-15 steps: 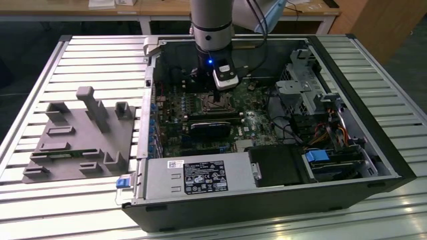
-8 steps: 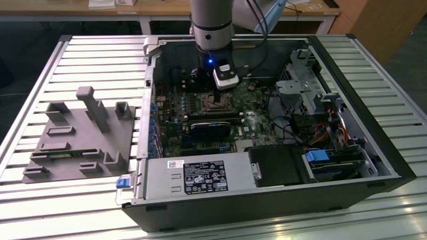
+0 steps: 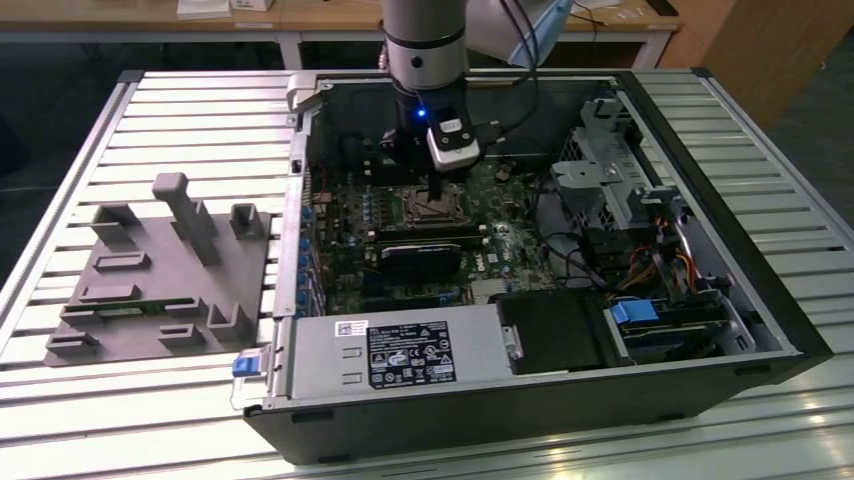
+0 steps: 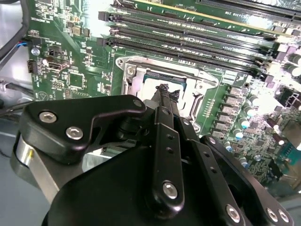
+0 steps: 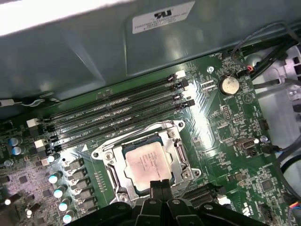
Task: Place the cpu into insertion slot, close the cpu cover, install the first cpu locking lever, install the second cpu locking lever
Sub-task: 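Install the first cpu locking lever, then install the second cpu locking lever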
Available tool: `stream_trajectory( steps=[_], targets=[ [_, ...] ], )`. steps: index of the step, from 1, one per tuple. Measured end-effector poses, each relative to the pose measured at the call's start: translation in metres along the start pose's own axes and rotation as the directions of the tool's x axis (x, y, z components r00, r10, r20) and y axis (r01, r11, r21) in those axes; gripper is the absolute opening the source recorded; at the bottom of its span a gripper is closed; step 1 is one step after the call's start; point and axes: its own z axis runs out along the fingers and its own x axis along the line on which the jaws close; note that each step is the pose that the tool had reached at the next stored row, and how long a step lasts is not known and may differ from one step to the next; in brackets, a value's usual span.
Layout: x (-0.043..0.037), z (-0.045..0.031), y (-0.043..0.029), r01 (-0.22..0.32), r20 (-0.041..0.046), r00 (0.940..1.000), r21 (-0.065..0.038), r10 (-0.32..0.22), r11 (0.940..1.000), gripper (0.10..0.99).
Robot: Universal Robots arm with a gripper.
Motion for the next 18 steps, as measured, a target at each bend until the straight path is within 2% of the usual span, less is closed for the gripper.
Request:
stream_trajectory(
  steps=[5,18],
  targets=[
    [-0.0013,-0.0057,0.0004,0.001,-0.0006,1.0000,0.000,-0.001,1.0000,0.106],
    [-0.0017,-0.0058,0.0005,0.001,-0.0017,1.0000,0.001,-0.001,1.0000,0.106]
  ],
)
